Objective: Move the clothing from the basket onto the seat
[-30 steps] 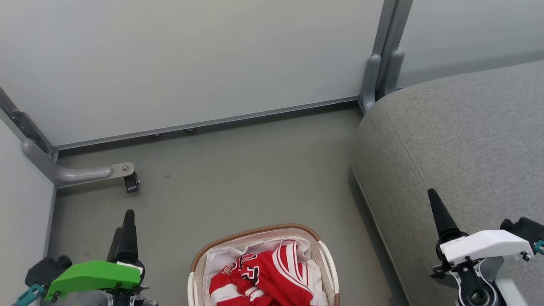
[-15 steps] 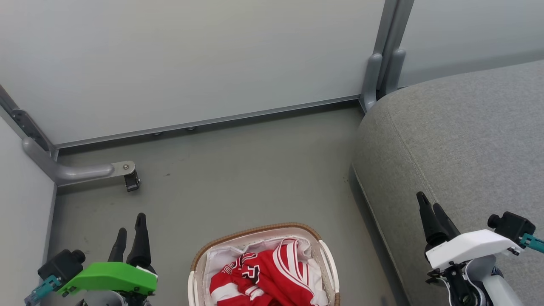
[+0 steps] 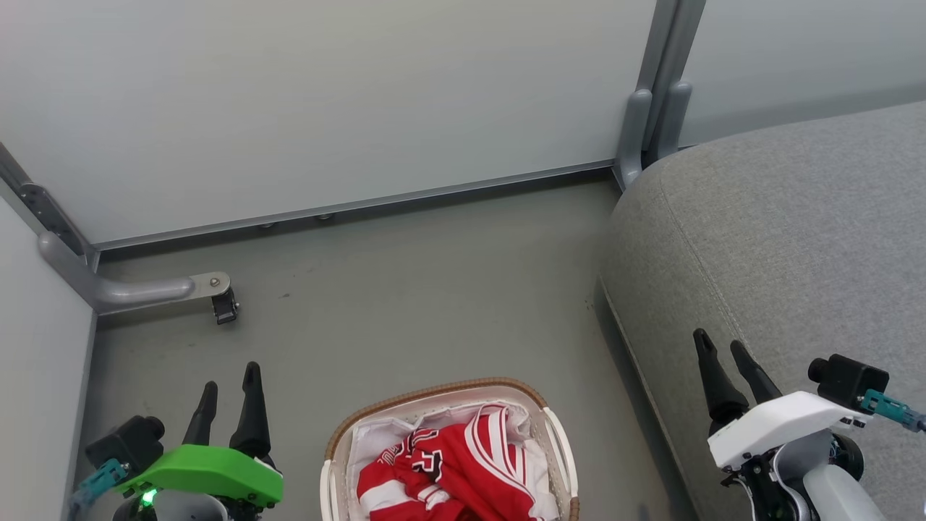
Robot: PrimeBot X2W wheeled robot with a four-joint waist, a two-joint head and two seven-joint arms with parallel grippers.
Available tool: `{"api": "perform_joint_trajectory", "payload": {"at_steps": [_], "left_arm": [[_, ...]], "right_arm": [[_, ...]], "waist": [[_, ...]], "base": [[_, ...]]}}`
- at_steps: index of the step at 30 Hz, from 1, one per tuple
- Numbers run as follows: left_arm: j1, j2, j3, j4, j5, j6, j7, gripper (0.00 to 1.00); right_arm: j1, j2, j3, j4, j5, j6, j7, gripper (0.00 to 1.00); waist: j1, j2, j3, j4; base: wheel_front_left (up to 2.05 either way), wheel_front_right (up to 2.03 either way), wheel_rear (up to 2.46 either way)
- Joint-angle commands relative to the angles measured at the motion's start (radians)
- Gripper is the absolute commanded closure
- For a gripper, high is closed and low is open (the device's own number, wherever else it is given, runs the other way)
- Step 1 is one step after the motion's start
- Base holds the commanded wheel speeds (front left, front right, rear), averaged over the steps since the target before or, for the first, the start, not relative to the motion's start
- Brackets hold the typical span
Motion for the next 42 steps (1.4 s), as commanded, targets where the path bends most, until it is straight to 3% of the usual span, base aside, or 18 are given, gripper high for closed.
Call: {"api": "perform_joint_trajectory", "payload": {"at_steps": [1, 14, 42], "left_arm": [[-0.014, 0.01, -0.004, -0.011, 0.039, 0.005, -0.011, 0.0], [-0.015, 0.01, -0.026, 0.001, 0.179, 0.007, -0.046, 0.0], [0.03, -0.017, -0.013, 0.049, 0.412, 0.004, -0.109, 0.0]], "right_arm": [[-0.025, -0.008, 0.006, -0.005, -0.034, 0.0, -0.013, 0.0], [-0.045, -0.017, 0.05, 0.011, -0.188, 0.0, -0.047, 0.0], [-0.041, 0.006, 0.035, 0.132, -0.484, 0.0, -0.111, 0.0]], "waist": [[0.0, 0.0, 0.0, 0.0], [0.0, 0.0, 0.002, -0.001], [0.0, 0.0, 0.002, -0.005]], "base": [[0.0, 0.0, 0.0], [0.0, 0.0, 0.0], [0.0, 0.0, 0.0]]}}
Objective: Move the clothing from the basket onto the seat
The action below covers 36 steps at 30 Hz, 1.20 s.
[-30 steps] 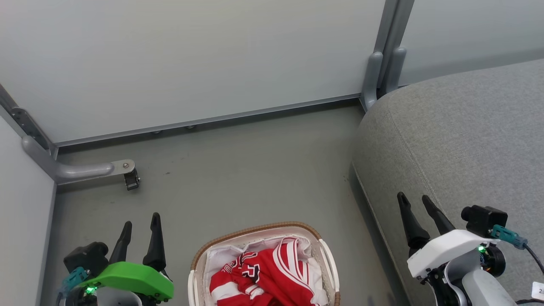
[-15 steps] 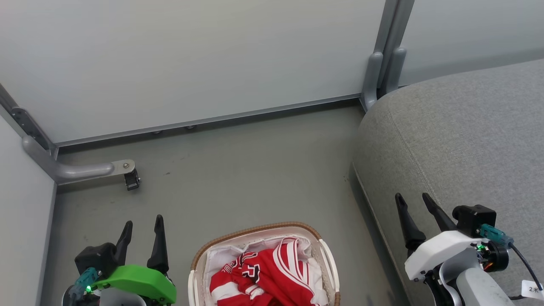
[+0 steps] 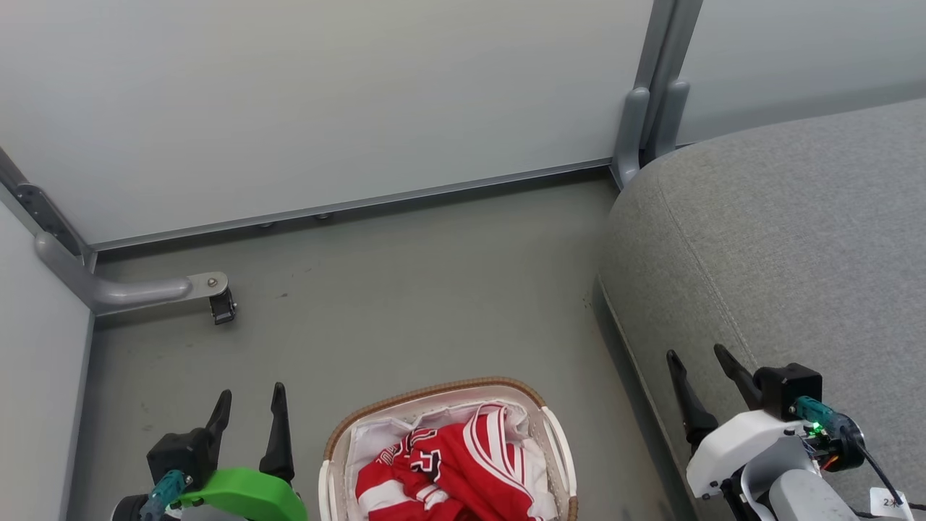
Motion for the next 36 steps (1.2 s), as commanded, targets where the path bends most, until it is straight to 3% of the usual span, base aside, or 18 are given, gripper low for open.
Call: {"api": "perform_joint_trajectory", "payload": {"at_steps": [1, 15, 25, 36], "left_arm": [[0.009, 0.002, 0.003, 0.001, 0.027, -0.004, -0.007, 0.0], [-0.011, -0.005, -0.028, 0.016, 0.127, -0.012, -0.035, 0.0], [-0.155, -0.005, -0.163, 0.13, 0.141, -0.012, -0.052, 0.0], [-0.4, -0.003, -0.326, 0.39, 0.138, -0.008, -0.052, 0.0]], "right_arm": [[-0.001, -0.003, 0.005, 0.004, -0.027, 0.0, -0.01, 0.0], [-0.036, -0.01, 0.022, -0.033, -0.123, 0.0, -0.036, 0.0], [-0.161, -0.035, 0.06, -0.144, -0.167, 0.0, -0.053, 0.0], [-0.307, -0.042, 0.041, -0.255, -0.158, 0.0, -0.055, 0.0]], "waist": [[0.0, -0.0001, -0.001, -0.001], [0.0, -0.0001, 0.058, -0.023], [0.0, -0.0001, 0.305, -0.099], [0.0, -0.0001, 0.603, -0.184]], "base": [[0.0, 0.0, 0.0], [0.0, 0.0, 0.0], [0.0, 0.0, 0.0], [0.0, 0.0, 0.0]]}}
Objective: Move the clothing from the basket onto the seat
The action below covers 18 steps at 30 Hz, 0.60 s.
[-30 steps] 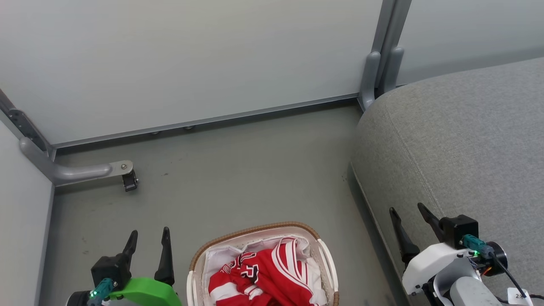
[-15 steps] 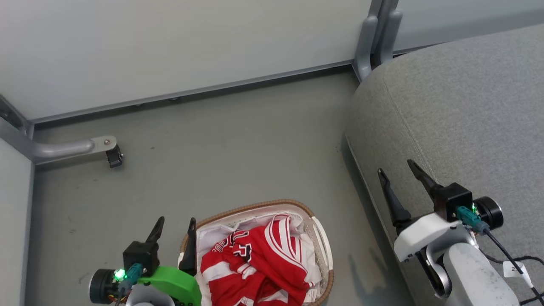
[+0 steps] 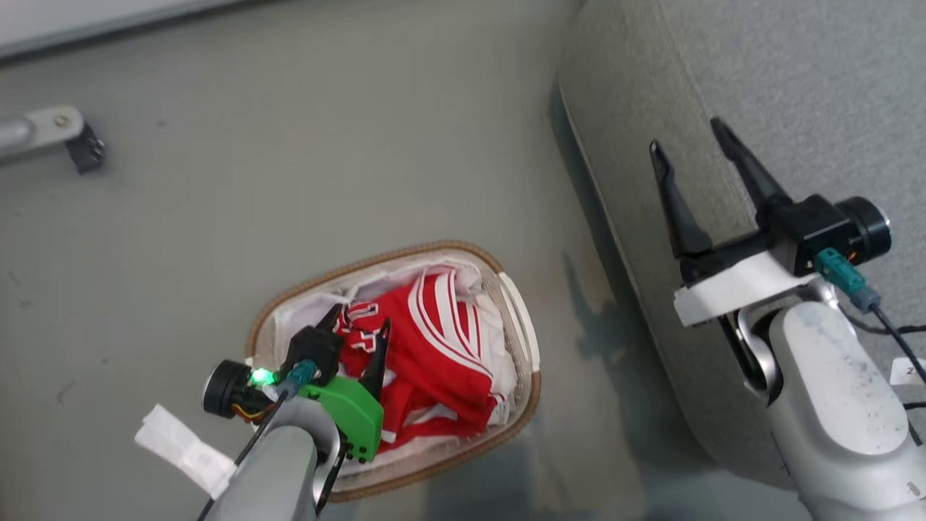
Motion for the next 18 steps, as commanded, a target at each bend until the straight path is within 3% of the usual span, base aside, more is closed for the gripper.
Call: {"api": "perform_joint_trajectory", "payload": {"at_steps": [1, 9, 18], "left_arm": [[-0.042, 0.007, -0.01, 0.038, -0.005, 0.006, 0.0, 0.0], [-0.163, 0.007, -0.098, 0.321, -0.052, 0.011, 0.016, 0.0], [-0.247, 0.007, -0.182, 0.426, -0.088, 0.015, 0.042, 0.0]], "right_arm": [[-0.025, -0.002, -0.005, -0.014, 0.005, -0.001, -0.005, 0.0], [-0.064, 0.001, -0.018, -0.058, 0.002, -0.001, -0.005, 0.0], [-0.101, 0.004, -0.026, -0.088, -0.004, -0.001, -0.005, 0.0]], "waist": [[-0.0001, 0.0, 0.198, -0.086], [-0.0001, 0.0, 0.297, -0.112], [-0.0001, 0.0, 0.383, -0.121]], "base": [[0.0, 0.0, 0.0], [0.0, 0.0, 0.0], [0.0, 0.0, 0.0]]}}
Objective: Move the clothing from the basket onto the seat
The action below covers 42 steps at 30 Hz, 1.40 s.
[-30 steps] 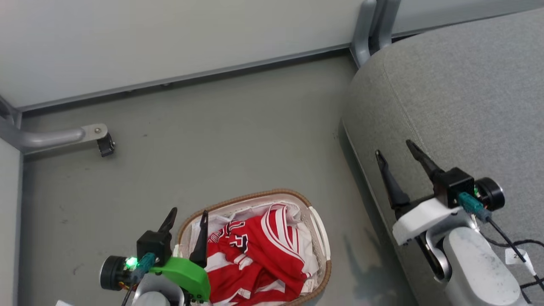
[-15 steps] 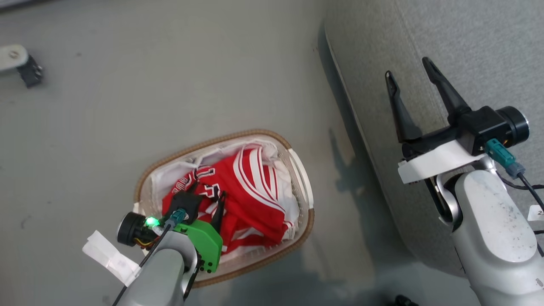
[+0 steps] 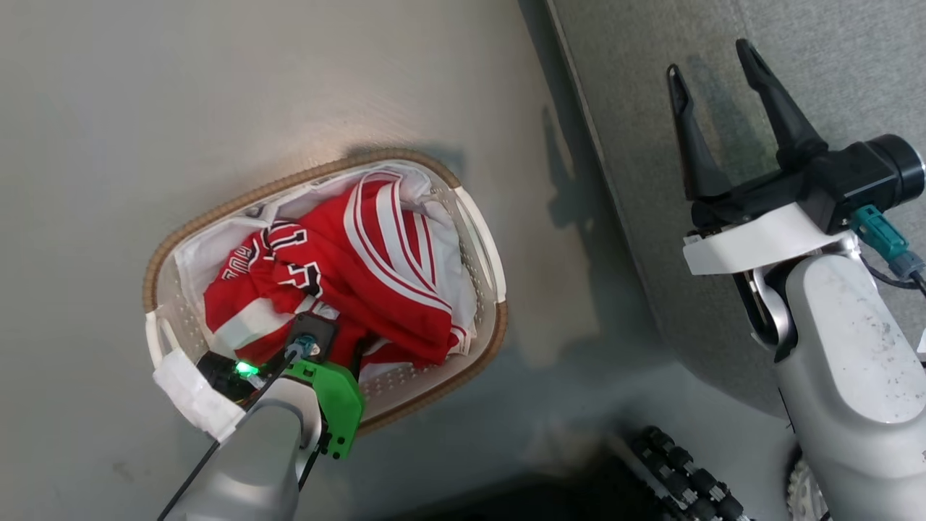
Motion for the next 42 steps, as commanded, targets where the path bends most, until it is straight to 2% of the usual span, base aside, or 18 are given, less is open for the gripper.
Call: {"api": "perform_joint_trajectory", "payload": {"at_steps": [1, 3, 7, 10, 11, 12, 19, 27, 35, 42], "left_arm": [[-0.03, 0.007, -0.016, 0.009, -0.004, 0.006, 0.019, 0.0], [-0.046, 0.007, -0.032, 0.021, -0.01, 0.015, 0.048, 0.0], [-0.077, 0.007, -0.072, 0.038, 0.009, 0.064, 0.087, 0.0], [-0.093, 0.007, -0.085, 0.044, -0.004, 0.078, 0.103, 0.0], [-0.096, 0.007, -0.087, 0.045, -0.009, 0.077, 0.106, 0.56], [-0.1, 0.007, -0.09, 0.046, -0.014, 0.079, 0.101, 1.0], [-0.054, 0.007, -0.081, 0.037, -0.078, 0.088, 0.023, 1.0], [0.042, 0.006, -0.094, -0.033, -0.145, 0.083, -0.037, 1.0], [0.143, 0.006, -0.093, -0.229, -0.118, 0.09, -0.039, 1.0], [0.226, 0.006, -0.031, -0.404, -0.089, 0.099, -0.039, 1.0]], "right_arm": [[-0.019, 0.002, -0.004, -0.01, -0.003, -0.001, -0.005, 0.0], [-0.028, 0.002, -0.005, -0.015, -0.005, -0.001, -0.005, 0.0], [-0.045, 0.004, 0.0, -0.033, -0.01, -0.001, -0.005, 0.0], [-0.05, 0.007, -0.002, -0.049, -0.011, -0.001, -0.005, 0.0], [-0.05, 0.008, 0.0, -0.052, -0.012, -0.001, -0.005, 0.0], [-0.049, 0.009, 0.002, -0.055, -0.013, -0.001, -0.005, 0.0], [-0.028, 0.021, 0.021, -0.05, -0.003, -0.001, -0.005, 0.0], [0.045, 0.037, 0.072, -0.009, 0.02, -0.001, -0.005, 0.0], [0.152, 0.035, 0.081, 0.047, 0.027, -0.001, -0.005, 0.0], [0.245, 0.032, 0.092, 0.084, 0.021, -0.001, -0.005, 0.0]], "waist": [[-0.0002, 0.0, 0.064, -0.028], [-0.0002, 0.0, 0.079, -0.03], [-0.0002, 0.0, 0.099, -0.037], [-0.0002, 0.0, 0.102, -0.04], [-0.0002, 0.0, 0.1, -0.04], [-0.0002, 0.0, 0.097, -0.04], [-0.0002, 0.0, 0.014, -0.029], [-0.0002, 0.0, -0.178, 0.016], [-0.0002, 0.0, -0.366, 0.089], [-0.0002, 0.0, -0.512, 0.142]], "base": [[0.0, 0.0, 0.0], [0.0, 0.0, 0.0], [0.0, 0.0, 0.0], [0.0, 0.0, 0.0], [0.0, 0.0, 0.0], [0.0, 0.0, 0.0], [0.0, 0.0, 0.0], [0.0, 0.0, 0.0], [0.0, 0.0, 0.0], [0.0, 0.0, 0.0]]}}
